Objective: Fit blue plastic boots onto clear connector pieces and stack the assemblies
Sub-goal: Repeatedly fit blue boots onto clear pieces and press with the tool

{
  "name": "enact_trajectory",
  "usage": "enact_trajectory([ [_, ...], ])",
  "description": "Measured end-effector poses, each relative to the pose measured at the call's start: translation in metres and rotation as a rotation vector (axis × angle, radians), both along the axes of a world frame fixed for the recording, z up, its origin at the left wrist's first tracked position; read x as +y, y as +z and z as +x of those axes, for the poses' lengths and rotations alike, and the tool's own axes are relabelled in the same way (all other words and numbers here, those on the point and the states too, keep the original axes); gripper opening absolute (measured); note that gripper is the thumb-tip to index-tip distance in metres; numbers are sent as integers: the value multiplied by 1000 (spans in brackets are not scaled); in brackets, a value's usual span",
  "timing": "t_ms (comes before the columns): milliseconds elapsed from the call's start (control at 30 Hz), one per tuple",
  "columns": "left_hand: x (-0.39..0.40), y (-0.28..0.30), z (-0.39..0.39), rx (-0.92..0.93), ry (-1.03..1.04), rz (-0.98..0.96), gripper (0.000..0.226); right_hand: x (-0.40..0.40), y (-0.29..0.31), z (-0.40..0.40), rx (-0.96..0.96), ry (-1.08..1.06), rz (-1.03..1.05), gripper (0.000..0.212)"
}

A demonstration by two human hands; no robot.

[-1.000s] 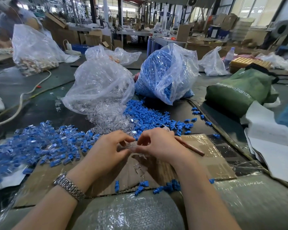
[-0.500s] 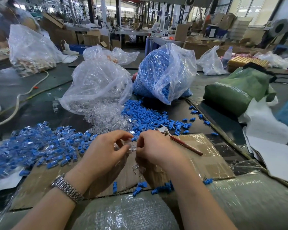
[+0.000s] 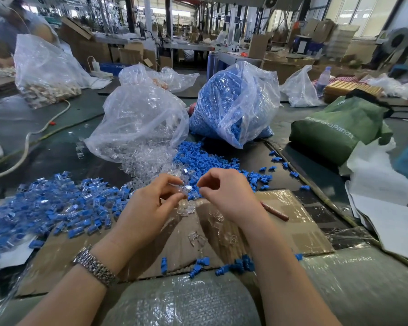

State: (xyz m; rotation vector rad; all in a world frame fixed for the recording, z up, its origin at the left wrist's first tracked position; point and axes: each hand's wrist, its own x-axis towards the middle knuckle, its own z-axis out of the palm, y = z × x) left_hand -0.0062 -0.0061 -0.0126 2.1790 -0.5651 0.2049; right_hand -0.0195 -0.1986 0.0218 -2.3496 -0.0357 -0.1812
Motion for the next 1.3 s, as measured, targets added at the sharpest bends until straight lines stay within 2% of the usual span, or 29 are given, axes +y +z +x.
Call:
enact_trajectory([
  [133, 3, 7, -1, 146, -47, -185, 15, -4, 5, -4, -65, 79, 360, 13],
  [200, 5, 9, -3, 249, -43, -301, 17, -4, 8, -6, -80, 137, 456, 12],
  [433, 7, 15, -1, 534, -136, -692, 23, 0, 10, -8, -137, 219, 497, 11],
  [567, 7, 15, -2, 645, -188, -815, 26, 3, 9, -8, -167, 277, 493, 13],
  [733, 9, 18, -3, 684, -267, -807, 26, 6, 9, -8, -200, 290, 441, 12],
  [867, 9, 21, -6, 637, -200, -766, 38, 6, 9, -8, -207, 303, 403, 18],
  [1033, 7, 21, -6, 594, -132, -760, 23, 6, 6, -7, -207, 330, 347, 17],
  [1300, 9, 21, -6, 567, -143, -691, 21, 6, 6, -7, -214, 331, 285, 13],
])
